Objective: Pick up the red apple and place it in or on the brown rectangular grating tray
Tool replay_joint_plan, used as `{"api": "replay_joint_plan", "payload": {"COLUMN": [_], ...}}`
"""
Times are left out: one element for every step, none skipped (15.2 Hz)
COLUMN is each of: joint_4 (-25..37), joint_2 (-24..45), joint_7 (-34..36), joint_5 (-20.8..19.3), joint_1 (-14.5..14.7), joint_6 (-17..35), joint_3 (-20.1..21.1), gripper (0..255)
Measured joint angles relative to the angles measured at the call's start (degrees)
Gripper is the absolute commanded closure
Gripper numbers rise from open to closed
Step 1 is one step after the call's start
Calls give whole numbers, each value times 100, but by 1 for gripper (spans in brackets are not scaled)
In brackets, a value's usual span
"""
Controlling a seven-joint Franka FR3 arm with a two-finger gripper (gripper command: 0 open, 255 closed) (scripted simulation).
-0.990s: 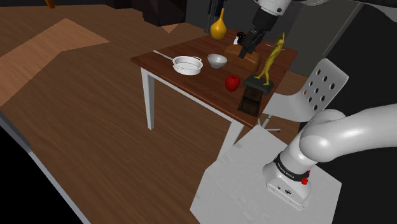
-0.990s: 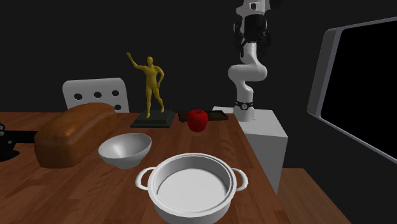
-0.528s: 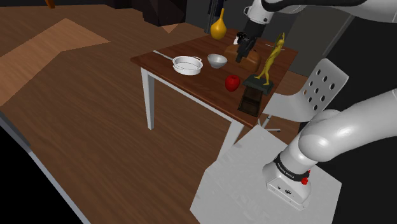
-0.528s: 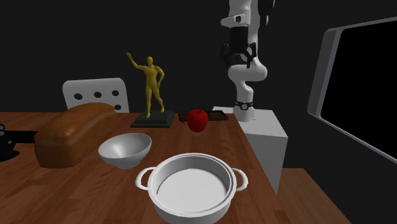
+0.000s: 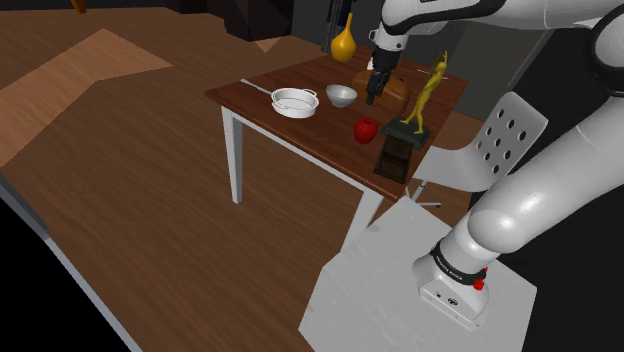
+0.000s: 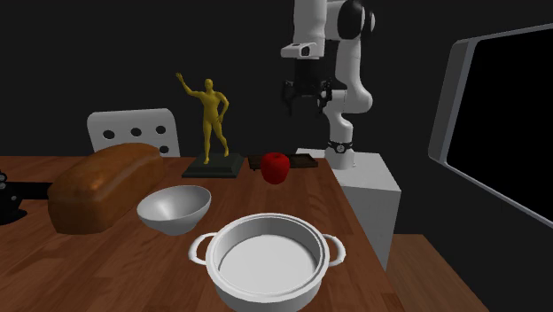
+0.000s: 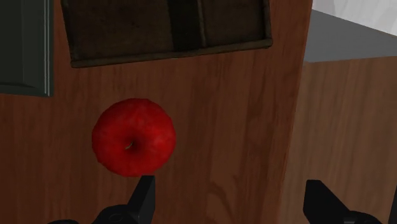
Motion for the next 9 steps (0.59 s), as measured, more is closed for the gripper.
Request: {"api": "replay_joint_plan", "payload": {"joint_4": [88,246,450,524,687,871,1064,1217,1326], "joint_2": [200,428,704,863,1091,1343,1563,1758,1903], "joint_7": [-97,-208,-329,-401,-511,-617,-706,-788,-828], "joint_5": [-22,-39,-40,-64,-73,-75,-83,-96,-96], "joint_1": [-25,-56,-90,-112,-151,-190,-224,-258,-275], "joint_6": [50,59,75,96,106,115,81,68,70], "joint_3": [-43,-92,-142,-167,-209,-243,-269,-291,-298], "gripper": [0,0,0,0,0,0,0,0,0]}}
